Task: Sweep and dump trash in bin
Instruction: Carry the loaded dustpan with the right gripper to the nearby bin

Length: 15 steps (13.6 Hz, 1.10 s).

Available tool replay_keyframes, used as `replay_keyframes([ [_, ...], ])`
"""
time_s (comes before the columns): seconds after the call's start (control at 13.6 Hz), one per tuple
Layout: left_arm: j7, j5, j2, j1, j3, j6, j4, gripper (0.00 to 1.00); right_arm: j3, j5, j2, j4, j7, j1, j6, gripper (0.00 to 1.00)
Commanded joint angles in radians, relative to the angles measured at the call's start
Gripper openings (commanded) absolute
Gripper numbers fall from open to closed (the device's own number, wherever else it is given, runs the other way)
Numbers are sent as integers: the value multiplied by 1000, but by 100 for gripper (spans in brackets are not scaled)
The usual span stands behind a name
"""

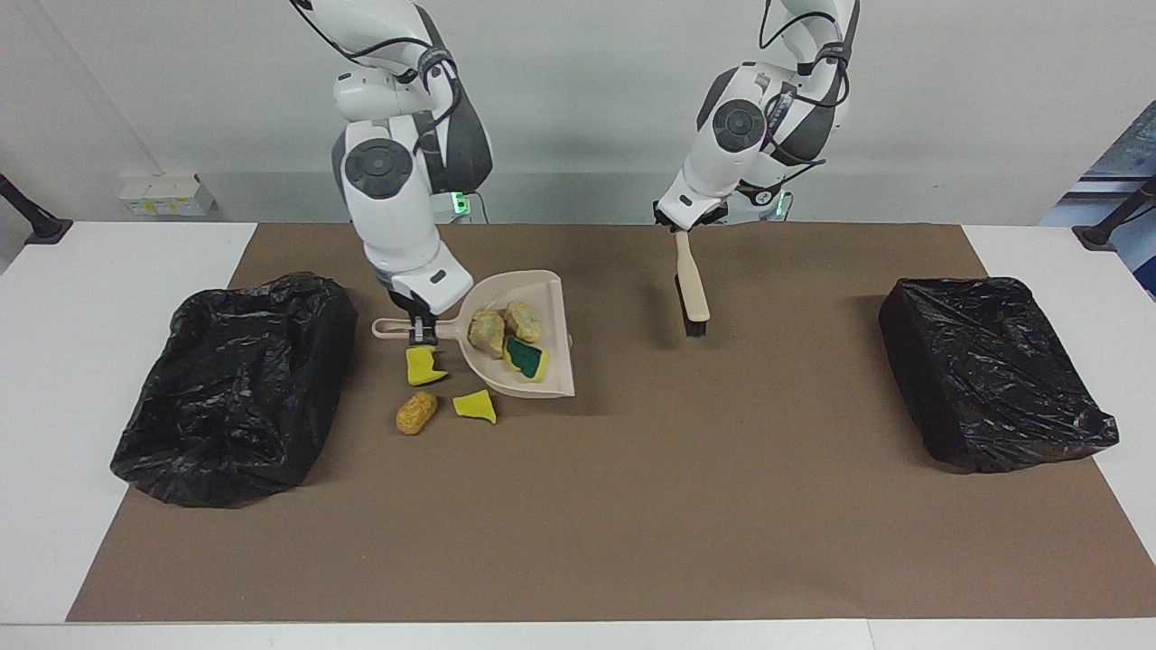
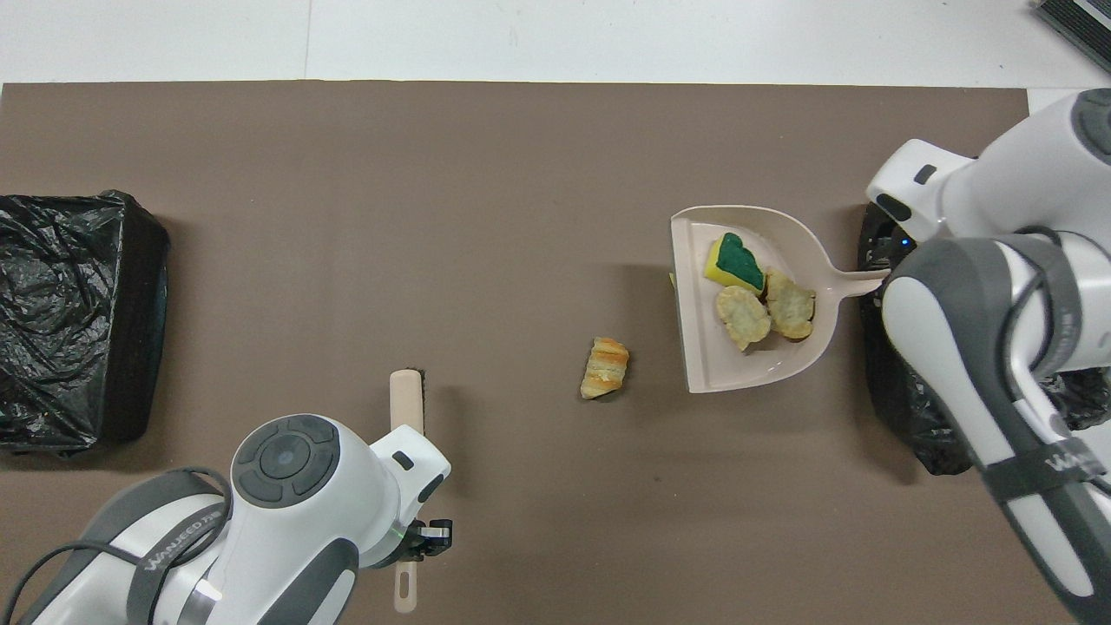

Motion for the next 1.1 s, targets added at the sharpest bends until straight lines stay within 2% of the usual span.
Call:
replay_keyframes([
  [0.0,-19,21,-30,-9,4,2,-19,0,10,-46,0,32,-21,-68,-28,0],
  [0.22,-19,24,-30,-9,4,2,-19,0,10,-86,5,64,-44,-165,-26,0],
  [0.37,-19,24,-30,-10,1,1,-19,0,10,-132,3,67,-133,-217,-17,0],
  [0.52,-26,24,-30,-10,-15,1,-19,0,10,-186,0,112,-183,-281,-17,0],
  [0.74,-122,24,-41,-61,-29,4,-49,0,10,-295,2,117,-254,-357,3,0],
  [1.03,-198,6,-76,-154,-30,70,-137,0,10,-517,-1,107,-256,-423,130,0],
])
